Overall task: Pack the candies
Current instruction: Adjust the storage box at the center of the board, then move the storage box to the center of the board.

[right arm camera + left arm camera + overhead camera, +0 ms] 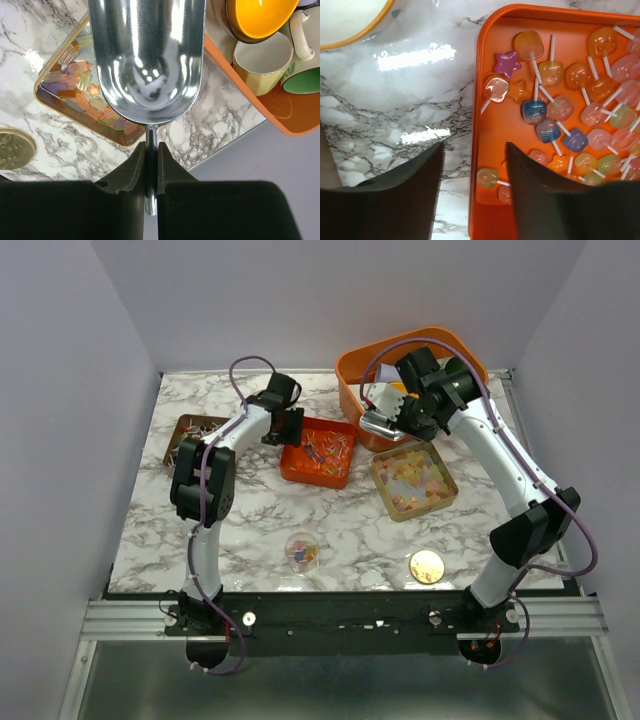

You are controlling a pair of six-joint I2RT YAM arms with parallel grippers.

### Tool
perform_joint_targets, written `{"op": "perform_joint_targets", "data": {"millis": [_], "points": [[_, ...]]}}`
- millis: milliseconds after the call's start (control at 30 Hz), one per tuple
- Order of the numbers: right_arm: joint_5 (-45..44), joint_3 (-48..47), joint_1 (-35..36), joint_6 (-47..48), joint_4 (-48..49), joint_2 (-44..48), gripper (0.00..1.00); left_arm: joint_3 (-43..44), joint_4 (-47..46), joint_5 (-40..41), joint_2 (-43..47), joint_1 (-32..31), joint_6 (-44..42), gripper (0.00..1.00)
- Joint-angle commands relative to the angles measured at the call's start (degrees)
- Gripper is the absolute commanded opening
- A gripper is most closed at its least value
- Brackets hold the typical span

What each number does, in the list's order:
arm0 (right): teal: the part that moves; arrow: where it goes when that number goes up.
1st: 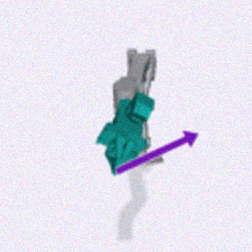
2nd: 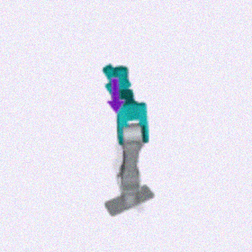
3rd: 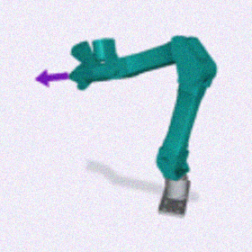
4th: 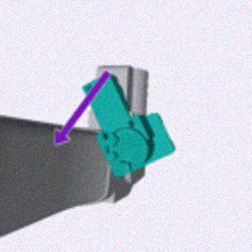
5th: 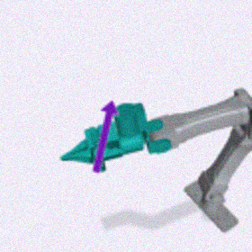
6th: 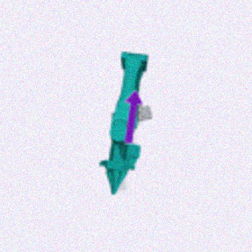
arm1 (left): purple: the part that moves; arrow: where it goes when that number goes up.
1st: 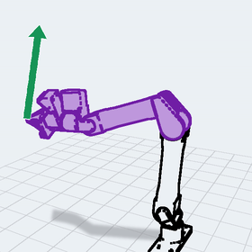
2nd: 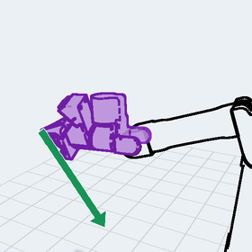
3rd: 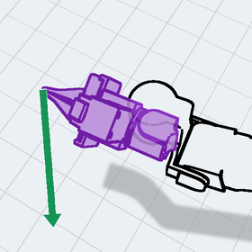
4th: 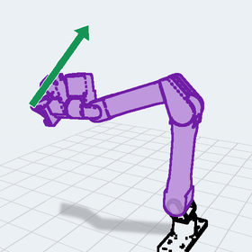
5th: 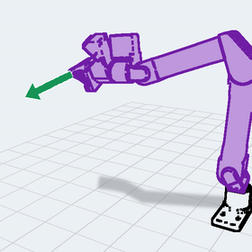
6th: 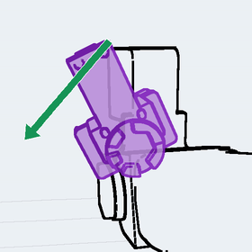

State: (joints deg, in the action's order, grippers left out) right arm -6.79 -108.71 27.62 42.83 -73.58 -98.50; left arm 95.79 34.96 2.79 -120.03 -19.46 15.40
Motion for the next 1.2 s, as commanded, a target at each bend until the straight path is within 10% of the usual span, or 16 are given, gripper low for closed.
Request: {"op": "perform_joint_targets", "data": {"millis": [0,633,1167], "points": [[-1.30,-2.30,-0.46,-0.99,0.02,-0.82,0.01,-1.20,0.63,-6.12,3.47,1.36,-2.64,0.78],[0.28,-5.20,-0.46,-0.99,-0.25,-2.49,0.01,-6.75,6.88,0.64,9.03,15.24,-23.84,0.68],[1.78,-5.64,-0.55,-0.90,-0.51,-2.93,0.01,-17.82,8.10,-1.91,15.34,16.21,-25.77,0.20]]}}
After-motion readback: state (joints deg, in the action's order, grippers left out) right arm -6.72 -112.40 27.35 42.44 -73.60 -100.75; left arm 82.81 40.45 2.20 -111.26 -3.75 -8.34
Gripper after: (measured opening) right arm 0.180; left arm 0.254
